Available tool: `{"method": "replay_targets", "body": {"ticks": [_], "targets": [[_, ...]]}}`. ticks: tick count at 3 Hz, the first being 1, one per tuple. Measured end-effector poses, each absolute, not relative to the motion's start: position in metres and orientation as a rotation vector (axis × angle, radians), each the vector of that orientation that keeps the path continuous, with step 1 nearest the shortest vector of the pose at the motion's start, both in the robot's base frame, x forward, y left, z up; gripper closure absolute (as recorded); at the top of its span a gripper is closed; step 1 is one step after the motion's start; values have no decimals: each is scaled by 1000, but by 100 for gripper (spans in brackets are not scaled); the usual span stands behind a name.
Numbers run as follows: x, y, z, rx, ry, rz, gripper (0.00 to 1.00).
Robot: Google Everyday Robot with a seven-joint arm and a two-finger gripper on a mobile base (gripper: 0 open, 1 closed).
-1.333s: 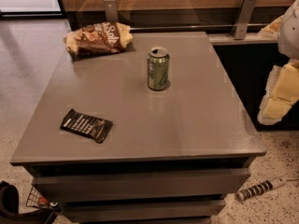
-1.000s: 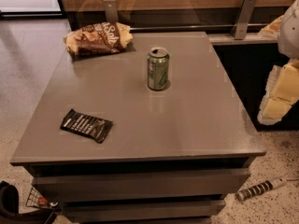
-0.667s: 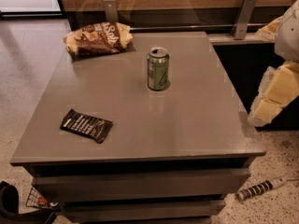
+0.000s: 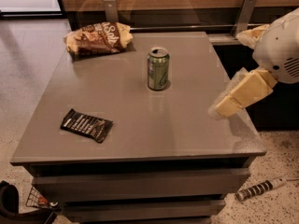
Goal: Move rxbar chocolate near brown chip bag
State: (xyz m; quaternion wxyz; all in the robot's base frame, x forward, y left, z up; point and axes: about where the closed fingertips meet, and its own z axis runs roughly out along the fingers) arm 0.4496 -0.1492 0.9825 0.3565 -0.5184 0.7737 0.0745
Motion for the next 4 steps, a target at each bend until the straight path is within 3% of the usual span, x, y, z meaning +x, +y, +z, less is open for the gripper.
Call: {"method": "replay_targets", "body": {"ticks": [3,4], "targets": [[453,-58,955,-1061,1763,568,0],[451,-51,959,-1050,1750,592,0]]}}
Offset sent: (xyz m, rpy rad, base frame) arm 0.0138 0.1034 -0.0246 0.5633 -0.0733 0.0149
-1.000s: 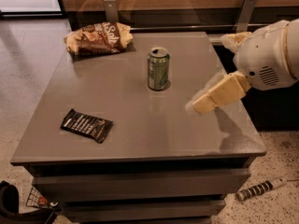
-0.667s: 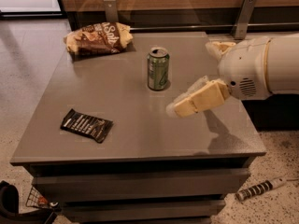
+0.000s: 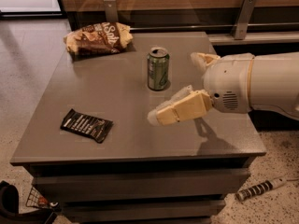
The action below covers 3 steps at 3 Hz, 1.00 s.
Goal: Move rxbar chocolate near brown chip bag
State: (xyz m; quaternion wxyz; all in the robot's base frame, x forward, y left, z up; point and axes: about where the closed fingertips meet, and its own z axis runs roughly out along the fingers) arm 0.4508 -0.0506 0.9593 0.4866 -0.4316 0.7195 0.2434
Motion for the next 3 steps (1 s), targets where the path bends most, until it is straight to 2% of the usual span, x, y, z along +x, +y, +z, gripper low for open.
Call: {"method": "replay_targets", "body": {"ticks": [1,3], "targets": [[451,-51,959,-1050,1750,592,0],[466,0,929,-1050,1629,699,0]]}}
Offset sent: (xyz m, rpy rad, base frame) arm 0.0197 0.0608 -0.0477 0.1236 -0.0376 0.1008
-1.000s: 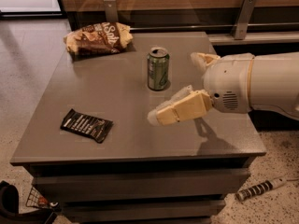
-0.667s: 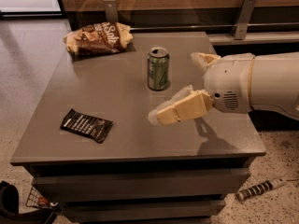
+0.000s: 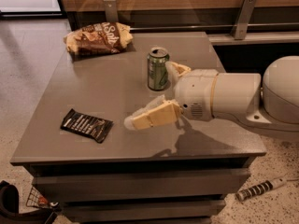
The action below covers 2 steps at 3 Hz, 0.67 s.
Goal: Move rxbar chocolate near brown chip bag
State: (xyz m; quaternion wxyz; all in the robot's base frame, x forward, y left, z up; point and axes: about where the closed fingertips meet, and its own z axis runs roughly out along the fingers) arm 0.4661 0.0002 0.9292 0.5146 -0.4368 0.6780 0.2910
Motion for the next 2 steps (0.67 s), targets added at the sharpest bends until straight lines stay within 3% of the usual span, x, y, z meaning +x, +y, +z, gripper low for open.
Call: {"method": "replay_targets", "body": {"ticks": [2], "targets": [[476,54,913,-1066,1508,744,0]]}}
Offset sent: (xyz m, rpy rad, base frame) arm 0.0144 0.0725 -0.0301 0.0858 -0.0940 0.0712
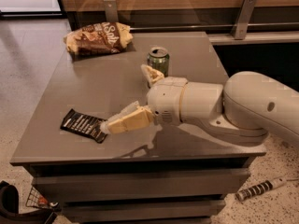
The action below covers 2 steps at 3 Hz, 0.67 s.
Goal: Move rxbar chocolate near brown chip bag
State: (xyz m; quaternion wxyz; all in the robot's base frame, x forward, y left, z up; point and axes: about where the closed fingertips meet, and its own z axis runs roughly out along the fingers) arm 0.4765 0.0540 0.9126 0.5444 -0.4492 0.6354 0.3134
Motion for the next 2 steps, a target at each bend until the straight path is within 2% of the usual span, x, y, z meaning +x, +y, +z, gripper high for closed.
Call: {"method": "replay_targets", "body": {"ticks": [2], "targets": [[465,95,881,-1068,1494,742,0]]}}
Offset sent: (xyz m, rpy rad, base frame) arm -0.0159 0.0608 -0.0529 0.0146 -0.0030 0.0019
